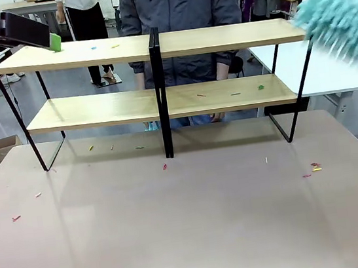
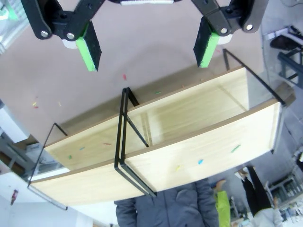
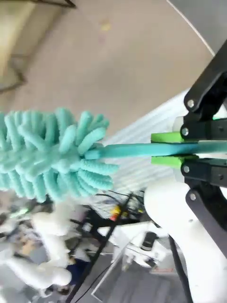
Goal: Clean the shelves.
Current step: Clean a randomly selected level of the Shelf with the Duster.
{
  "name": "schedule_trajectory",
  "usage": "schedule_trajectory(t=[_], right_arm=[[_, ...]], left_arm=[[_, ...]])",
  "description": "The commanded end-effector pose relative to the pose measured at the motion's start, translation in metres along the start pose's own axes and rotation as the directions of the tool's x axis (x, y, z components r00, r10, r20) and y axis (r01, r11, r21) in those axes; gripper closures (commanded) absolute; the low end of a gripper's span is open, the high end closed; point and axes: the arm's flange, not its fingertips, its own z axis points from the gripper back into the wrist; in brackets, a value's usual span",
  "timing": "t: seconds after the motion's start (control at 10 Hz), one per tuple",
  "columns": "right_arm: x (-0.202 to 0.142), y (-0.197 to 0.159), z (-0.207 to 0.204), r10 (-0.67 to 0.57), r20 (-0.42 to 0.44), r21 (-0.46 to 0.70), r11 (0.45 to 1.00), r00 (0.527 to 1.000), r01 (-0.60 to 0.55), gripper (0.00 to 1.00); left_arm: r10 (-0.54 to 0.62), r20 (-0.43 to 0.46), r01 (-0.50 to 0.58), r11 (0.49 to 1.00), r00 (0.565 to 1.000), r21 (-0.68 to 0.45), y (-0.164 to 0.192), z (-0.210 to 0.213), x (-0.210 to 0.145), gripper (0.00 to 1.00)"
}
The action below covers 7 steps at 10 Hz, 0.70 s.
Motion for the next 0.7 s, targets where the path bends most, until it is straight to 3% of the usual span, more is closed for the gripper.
schedule_trajectory(t=[0.0,0.1,0.2,0.6], right_arm=[[-0.003,-0.034,-0.001,0.152,0.31,-0.008,0.987,0.939,-0.158,0.88],[-0.003,-0.054,-0.008,0.063,0.358,-0.021,0.998,0.931,-0.06,0.88],[-0.009,-0.008,0.019,0.044,0.159,-0.02,0.999,0.986,-0.041,0.88],[-0.009,-0.008,0.019,0.044,0.159,-0.02,0.999,0.986,-0.041,0.88]], left_arm=[[0.003,0.005,-0.003,1.0,1.0,-0.002,0.002,-0.002,-0.002,0.0],[0.003,0.005,-0.003,1.0,1.0,-0.002,0.002,-0.002,-0.002,0.0],[0.003,0.005,-0.003,1.0,1.0,-0.002,0.002,-0.002,-0.002,0.0],[0.003,0.005,-0.003,1.0,1.0,-0.002,0.002,-0.002,-0.002,0.0]])
